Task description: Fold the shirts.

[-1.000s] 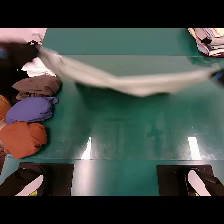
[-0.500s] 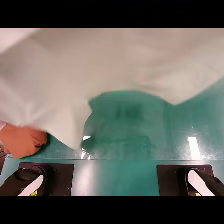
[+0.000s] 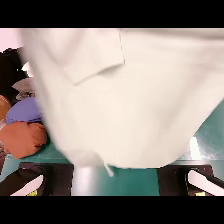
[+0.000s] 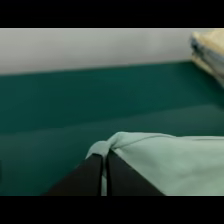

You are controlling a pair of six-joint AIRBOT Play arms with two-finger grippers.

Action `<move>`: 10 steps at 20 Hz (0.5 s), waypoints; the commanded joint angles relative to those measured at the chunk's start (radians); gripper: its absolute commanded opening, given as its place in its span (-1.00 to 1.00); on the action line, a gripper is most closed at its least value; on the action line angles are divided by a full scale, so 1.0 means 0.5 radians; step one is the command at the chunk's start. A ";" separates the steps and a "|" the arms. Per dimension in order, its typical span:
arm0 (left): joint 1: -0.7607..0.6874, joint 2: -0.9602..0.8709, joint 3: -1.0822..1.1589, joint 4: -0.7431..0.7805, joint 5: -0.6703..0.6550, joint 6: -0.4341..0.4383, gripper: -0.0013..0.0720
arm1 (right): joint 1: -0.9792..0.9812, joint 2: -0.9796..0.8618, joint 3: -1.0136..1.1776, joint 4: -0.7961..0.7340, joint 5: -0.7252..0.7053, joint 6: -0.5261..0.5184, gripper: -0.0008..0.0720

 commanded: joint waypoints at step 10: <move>0.243 -1.279 -0.138 -0.254 0.588 -0.007 -0.90 | 0.105 -1.257 -0.023 -0.004 -0.417 -0.010 -0.93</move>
